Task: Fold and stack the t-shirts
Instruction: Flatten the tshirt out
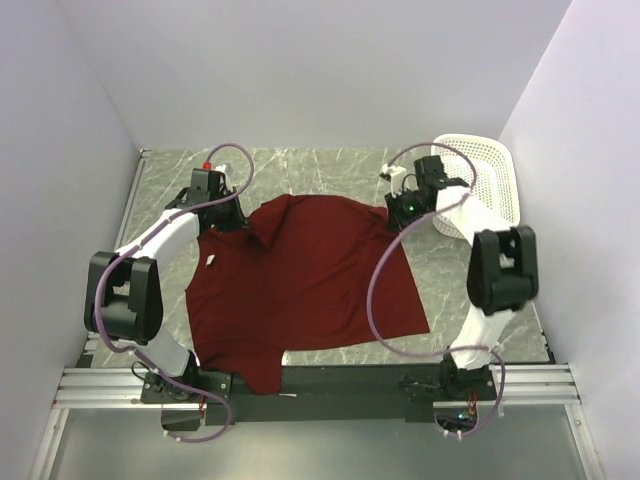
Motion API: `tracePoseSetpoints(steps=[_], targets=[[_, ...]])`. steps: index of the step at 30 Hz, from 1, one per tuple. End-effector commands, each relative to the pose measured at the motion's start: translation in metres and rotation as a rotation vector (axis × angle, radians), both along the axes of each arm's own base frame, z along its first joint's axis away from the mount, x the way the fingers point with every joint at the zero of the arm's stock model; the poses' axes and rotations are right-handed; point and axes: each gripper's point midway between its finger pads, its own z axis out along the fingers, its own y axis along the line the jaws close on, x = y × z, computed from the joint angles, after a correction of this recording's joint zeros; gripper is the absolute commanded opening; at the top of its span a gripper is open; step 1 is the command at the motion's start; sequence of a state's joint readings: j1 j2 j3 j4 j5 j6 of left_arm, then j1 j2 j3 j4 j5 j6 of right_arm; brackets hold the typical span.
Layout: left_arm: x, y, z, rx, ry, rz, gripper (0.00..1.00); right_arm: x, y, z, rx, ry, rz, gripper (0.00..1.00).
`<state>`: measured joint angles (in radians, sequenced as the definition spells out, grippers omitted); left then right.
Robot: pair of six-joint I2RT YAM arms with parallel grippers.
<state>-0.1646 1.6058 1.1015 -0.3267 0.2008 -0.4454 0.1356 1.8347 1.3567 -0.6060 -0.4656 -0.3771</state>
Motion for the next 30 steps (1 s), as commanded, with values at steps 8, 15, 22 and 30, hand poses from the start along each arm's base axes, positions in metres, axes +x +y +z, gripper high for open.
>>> tracePoseSetpoints(steps=[8,15,22,30], targets=[[0.004,0.000,0.025,-0.016,-0.076,-0.021,0.00,-0.045,-0.014,-0.002,-0.024,-0.045,0.212,0.66],[0.004,-0.001,0.024,-0.014,-0.072,-0.027,0.00,0.009,-0.011,0.041,-0.010,-0.217,0.058,0.91],[0.003,0.001,0.024,-0.009,-0.071,-0.028,0.00,0.053,-0.022,0.016,-0.079,-0.091,-0.142,0.78],[0.003,0.000,0.025,-0.015,-0.074,-0.035,0.00,0.042,-0.037,-0.023,-0.129,0.038,-0.267,0.60]])
